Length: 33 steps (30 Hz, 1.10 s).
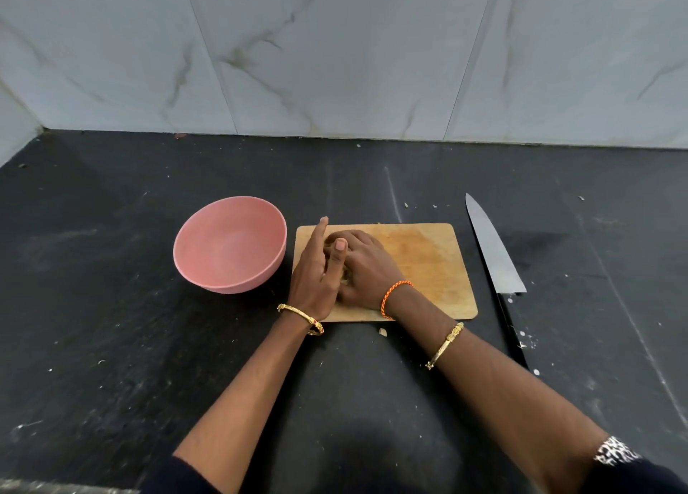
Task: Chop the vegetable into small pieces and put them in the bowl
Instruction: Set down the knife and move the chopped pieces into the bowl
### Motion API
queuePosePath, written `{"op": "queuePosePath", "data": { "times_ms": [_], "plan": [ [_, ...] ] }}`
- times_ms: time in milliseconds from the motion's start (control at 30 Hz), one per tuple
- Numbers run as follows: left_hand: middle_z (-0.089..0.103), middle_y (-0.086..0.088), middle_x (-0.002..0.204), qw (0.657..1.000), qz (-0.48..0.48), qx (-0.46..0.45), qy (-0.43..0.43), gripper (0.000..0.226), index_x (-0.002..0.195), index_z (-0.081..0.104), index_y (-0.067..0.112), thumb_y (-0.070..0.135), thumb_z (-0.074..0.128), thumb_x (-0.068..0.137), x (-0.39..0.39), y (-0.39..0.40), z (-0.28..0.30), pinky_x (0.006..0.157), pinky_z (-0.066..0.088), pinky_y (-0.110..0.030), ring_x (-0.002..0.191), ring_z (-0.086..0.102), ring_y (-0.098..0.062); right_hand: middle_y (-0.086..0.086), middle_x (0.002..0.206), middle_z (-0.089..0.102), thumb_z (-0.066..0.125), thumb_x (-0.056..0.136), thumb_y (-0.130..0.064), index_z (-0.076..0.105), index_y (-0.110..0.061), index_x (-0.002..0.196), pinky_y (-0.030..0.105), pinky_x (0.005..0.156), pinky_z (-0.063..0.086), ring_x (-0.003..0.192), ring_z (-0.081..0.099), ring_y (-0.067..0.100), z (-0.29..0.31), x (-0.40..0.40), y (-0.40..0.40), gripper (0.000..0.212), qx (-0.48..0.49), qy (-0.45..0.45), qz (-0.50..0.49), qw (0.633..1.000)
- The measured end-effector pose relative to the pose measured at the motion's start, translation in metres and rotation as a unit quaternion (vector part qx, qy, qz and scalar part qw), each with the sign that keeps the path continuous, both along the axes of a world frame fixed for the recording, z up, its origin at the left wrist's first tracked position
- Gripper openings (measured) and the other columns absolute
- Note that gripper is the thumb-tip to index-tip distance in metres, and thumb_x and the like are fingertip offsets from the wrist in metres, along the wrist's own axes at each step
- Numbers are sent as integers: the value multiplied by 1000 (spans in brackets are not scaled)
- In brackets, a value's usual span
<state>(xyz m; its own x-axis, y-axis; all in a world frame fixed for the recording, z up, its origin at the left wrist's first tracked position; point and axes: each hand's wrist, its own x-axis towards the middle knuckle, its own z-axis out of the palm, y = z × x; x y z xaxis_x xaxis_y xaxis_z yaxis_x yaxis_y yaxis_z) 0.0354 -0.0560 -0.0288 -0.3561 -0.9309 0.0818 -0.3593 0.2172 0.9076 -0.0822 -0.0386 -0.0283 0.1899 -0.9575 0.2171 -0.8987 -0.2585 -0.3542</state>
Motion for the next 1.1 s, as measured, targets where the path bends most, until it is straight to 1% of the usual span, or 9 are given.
{"op": "queuePosePath", "data": {
  "times_ms": [200, 300, 500, 600, 700, 800, 900, 967, 1100],
  "plan": [
    [37, 5, 147, 997, -1, -21, -68, 76, 145, 25, 26, 69, 13, 83, -4, 2, 0, 109, 32, -31, 134, 36, -12, 9, 106, 62, 68, 74, -21, 63, -7, 115, 40, 83, 50, 94, 55, 30, -1, 0, 3, 43, -37, -36, -4, 999],
    [42, 6, 144, 998, -1, -16, -68, 76, 143, 28, 27, 69, 10, 83, -3, 2, 1, 109, 32, -33, 132, 38, -11, 9, 102, 62, 64, 75, -27, 63, -8, 113, 39, 81, 47, 90, 55, 30, -5, -6, 6, 42, -55, -38, -5, 998],
    [48, 9, 139, 999, -3, -2, -42, 79, 140, 35, 31, 72, 6, 80, 0, 4, -1, 108, 30, -28, 130, 40, -7, 9, 90, 60, 53, 78, -30, 63, -8, 84, 36, 76, 47, 85, 52, 27, -10, -23, 10, 24, -49, -77, -57, 994],
    [47, 7, 140, 999, 4, 38, 6, 77, 138, 40, 26, 71, 8, 85, -2, 3, 5, 107, 27, -23, 130, 39, -4, 7, 84, 62, 60, 84, -19, 66, -5, 81, 25, 75, 41, 81, 53, 18, -3, -29, 12, 15, -12, -218, -91, 972],
    [47, 1, 141, 992, 8, 90, 88, 72, 138, 41, 20, 62, 12, 87, -5, 3, 10, 103, 25, -16, 128, 40, -3, 0, 79, 68, 57, 92, -15, 69, -7, 84, 20, 72, 46, 76, 61, 8, 15, -43, 12, 17, 59, -412, -145, 898],
    [43, 0, 144, 990, 8, 98, 97, 75, 139, 40, 16, 59, 11, 85, -12, 6, 14, 104, 23, -16, 132, 36, -5, -1, 89, 70, 51, 95, -10, 70, -8, 90, 21, 80, 48, 86, 63, 10, 23, -62, 17, 20, 74, -475, -155, 863],
    [40, 0, 146, 990, 13, 110, 88, 78, 141, 38, 16, 61, 9, 84, -20, 4, 15, 104, 21, -18, 135, 33, -9, -1, 104, 65, 61, 90, -20, 67, -13, 106, 22, 83, 46, 96, 59, 13, 18, -68, 32, 18, 84, -405, -156, 897],
    [39, 0, 146, 990, 5, 112, 81, 83, 141, 37, 18, 67, 9, 80, -24, 1, 16, 105, 22, -21, 136, 33, -10, -1, 120, 53, 72, 81, -29, 56, -11, 124, 19, 92, 39, 107, 51, 10, 12, -64, 40, 49, 87, -297, -130, 942],
    [43, 1, 144, 984, -60, 146, 84, 87, 139, 38, 23, 77, 11, 76, -35, -1, 15, 107, 28, -26, 131, 40, -10, -1, 145, 27, 69, 64, -60, 28, -10, 146, 25, 111, 30, 131, 34, 12, 5, -50, 42, 106, 91, -164, -78, 979]
  ]
}}
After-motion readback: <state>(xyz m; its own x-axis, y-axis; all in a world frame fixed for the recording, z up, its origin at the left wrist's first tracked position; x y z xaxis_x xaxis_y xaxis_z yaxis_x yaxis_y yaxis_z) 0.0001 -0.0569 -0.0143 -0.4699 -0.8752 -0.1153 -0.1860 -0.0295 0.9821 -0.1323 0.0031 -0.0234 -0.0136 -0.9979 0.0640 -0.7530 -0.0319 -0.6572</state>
